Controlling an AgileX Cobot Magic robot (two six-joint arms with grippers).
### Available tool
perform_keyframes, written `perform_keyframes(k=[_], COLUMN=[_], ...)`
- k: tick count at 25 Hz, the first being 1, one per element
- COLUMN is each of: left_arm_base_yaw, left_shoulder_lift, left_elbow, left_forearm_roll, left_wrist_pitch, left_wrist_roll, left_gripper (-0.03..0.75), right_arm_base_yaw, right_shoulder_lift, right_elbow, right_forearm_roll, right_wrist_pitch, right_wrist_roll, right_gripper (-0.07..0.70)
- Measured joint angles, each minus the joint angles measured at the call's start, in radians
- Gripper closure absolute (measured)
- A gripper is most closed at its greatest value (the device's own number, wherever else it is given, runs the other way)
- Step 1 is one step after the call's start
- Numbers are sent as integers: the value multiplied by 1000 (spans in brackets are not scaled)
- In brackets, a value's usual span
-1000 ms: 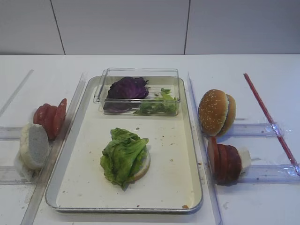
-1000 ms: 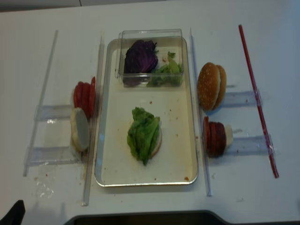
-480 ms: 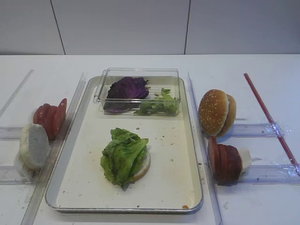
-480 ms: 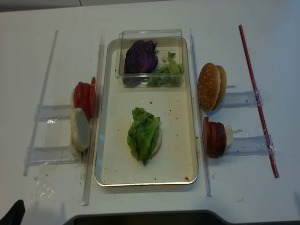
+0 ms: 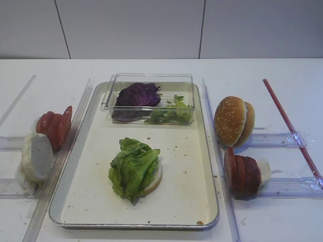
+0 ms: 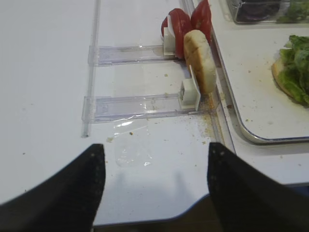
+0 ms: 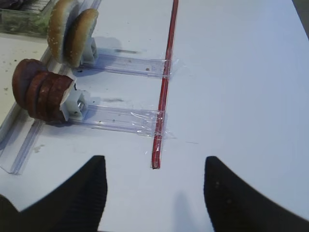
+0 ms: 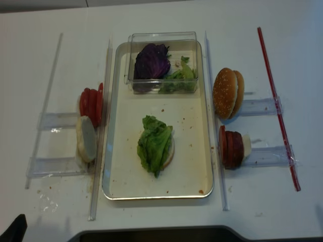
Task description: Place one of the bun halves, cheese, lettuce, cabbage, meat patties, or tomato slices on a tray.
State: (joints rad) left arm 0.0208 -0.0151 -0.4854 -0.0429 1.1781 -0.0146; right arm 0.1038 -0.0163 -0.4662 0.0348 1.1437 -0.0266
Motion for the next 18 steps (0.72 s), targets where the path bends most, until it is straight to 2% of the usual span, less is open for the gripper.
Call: perform_keyframes(k=[18], left_arm_base_yaw=[0], left_shoulder_lift=[0], left_elbow=[0], left_forearm_roll=[0], left_wrist_pitch=[0], left_wrist_roll=[0], left_gripper=[295], right_arm_base_yaw=[0], right_shoulder_lift=[0], right_elbow=[0], right_forearm_roll=[0], right_wrist_pitch=[0], right_wrist_roll=[0], right_gripper=[174])
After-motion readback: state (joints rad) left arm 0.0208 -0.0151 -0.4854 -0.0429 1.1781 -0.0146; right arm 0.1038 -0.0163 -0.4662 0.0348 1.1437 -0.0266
